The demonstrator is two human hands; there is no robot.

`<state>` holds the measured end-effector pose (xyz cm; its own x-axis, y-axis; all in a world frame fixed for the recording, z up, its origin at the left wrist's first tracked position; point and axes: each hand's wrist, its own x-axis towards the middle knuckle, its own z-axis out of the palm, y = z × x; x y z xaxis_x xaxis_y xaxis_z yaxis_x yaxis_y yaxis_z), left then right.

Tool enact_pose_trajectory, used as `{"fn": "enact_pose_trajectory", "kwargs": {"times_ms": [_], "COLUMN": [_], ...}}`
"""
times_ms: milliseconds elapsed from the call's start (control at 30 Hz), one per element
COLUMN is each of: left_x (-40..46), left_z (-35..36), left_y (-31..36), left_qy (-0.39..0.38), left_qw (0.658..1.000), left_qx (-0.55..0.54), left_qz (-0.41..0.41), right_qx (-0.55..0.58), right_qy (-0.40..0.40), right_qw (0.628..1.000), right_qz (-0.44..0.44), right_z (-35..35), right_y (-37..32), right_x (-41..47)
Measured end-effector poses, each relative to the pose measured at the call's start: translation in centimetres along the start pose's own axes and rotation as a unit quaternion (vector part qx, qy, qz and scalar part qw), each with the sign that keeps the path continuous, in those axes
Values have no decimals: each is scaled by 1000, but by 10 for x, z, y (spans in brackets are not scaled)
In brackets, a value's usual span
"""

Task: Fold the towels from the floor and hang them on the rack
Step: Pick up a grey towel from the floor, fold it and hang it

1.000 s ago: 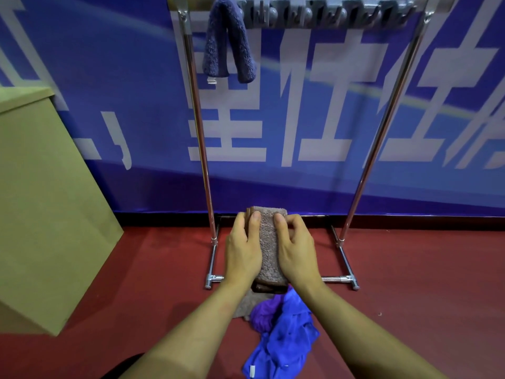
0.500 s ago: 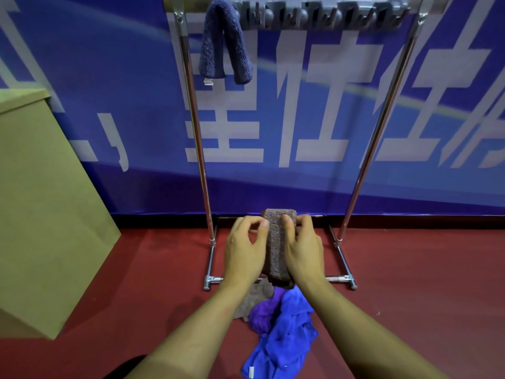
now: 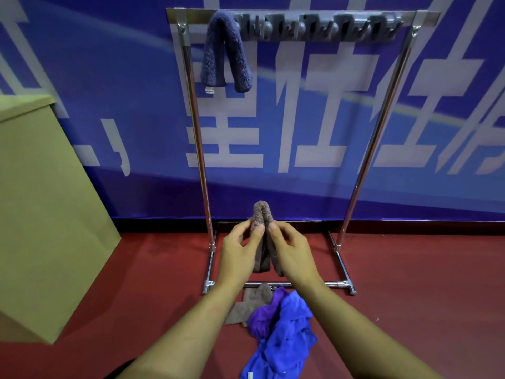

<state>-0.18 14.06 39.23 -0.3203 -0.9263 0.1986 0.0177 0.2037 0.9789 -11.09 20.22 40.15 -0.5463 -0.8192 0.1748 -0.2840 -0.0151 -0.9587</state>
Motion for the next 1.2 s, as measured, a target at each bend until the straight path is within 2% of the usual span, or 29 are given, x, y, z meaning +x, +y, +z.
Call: {"fn": "enact_pose_trajectory", "kwargs": {"times_ms": [333, 567, 1033, 1200], "left_x": [2, 31, 148, 206], "left_z": [0, 0, 16, 17], "left_y": [65, 137, 262, 288], "left_qy": [-34, 20, 73, 116], "left_qw": [997, 991, 957, 953], "left_qx": [47, 77, 192, 177], "left_qz": [54, 108, 204, 215], "right_qx": [-1, -52, -199, -209], "right_qy": [16, 99, 123, 148], "right_qw": [998, 987, 950, 936], "right_qz": [-59, -111, -205, -242], "right_z": [-18, -44, -91, -86], "right_y": [-53, -126, -253, -280], "right_x": [-1, 29, 141, 206]}}
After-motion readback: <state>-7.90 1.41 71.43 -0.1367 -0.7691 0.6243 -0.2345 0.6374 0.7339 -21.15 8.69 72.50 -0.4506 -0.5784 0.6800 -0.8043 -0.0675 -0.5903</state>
